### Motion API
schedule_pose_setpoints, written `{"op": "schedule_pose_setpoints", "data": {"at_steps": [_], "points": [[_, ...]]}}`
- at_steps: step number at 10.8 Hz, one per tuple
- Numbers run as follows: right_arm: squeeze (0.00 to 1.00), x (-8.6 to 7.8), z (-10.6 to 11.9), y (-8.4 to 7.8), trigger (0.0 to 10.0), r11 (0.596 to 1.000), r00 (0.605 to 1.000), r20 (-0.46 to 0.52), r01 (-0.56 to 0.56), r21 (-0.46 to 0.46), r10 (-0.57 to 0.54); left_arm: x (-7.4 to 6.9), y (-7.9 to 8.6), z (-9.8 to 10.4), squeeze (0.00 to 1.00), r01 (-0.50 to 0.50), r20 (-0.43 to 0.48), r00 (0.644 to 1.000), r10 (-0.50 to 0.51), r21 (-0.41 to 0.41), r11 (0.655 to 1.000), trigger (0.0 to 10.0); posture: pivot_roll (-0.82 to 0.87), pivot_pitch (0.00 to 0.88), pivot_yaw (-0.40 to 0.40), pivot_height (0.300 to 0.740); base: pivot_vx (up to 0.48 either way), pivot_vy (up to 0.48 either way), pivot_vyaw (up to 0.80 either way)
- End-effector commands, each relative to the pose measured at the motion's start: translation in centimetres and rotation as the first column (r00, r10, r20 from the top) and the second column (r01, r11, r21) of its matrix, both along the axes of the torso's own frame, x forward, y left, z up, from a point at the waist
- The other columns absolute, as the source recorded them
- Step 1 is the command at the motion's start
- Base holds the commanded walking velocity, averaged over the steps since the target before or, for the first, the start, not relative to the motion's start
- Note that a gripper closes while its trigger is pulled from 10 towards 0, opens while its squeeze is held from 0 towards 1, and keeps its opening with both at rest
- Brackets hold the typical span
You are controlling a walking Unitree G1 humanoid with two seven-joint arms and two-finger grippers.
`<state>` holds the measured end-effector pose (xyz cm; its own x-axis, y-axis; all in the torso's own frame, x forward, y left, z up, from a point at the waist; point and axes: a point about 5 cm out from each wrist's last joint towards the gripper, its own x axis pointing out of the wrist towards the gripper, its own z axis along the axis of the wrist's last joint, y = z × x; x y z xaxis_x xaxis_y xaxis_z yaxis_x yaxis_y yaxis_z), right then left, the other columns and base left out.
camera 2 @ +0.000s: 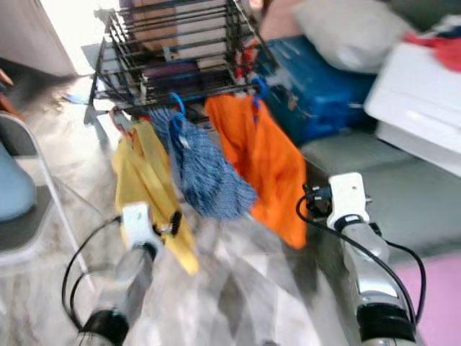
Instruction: Hang hanger
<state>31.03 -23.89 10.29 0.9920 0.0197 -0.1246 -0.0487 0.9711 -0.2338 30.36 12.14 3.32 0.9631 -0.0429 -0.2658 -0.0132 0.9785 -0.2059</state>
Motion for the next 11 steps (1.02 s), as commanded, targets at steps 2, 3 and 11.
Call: {"op": "schedule_pose_setpoints", "data": {"at_steps": [2, 3, 11], "points": [[0.0, 0.5, 0.3, 2.0, 10.0, 0.995, 0.994, 0.023, -0.104, -0.007, 0.104, 0.1, 1.6, 0.0, 0.0, -0.052, 0.011, 0.999, 0.052, 0.014, 0.999, 10.0, -0.22, 0.0, 0.086, 0.74, 0.0, 0.0, 0.0], [0.0, 0.5, 0.3, 2.2, 10.0, 0.994, 0.994, 0.026, -0.108, -0.002, 0.108, 0.2, 1.8, 0.1, 0.0, -0.061, 0.01, 0.998, 0.061, 0.011, 0.998, 10.0, -0.22, 0.0, 0.085, 0.74, 0.0, 0.0, 0.0], [0.0, 0.9, 0.0, 2.3, 10.0, 0.994, 0.994, 0.023, -0.109, 0.013, 0.109, 0.8, 2.6, 0.4, 0.0, -0.078, 0.019, 0.997, 0.078, 0.027, 0.997, 10.0, -0.21, 0.0, 0.087, 0.74, 0.0, 0.442, 0.48]]}}
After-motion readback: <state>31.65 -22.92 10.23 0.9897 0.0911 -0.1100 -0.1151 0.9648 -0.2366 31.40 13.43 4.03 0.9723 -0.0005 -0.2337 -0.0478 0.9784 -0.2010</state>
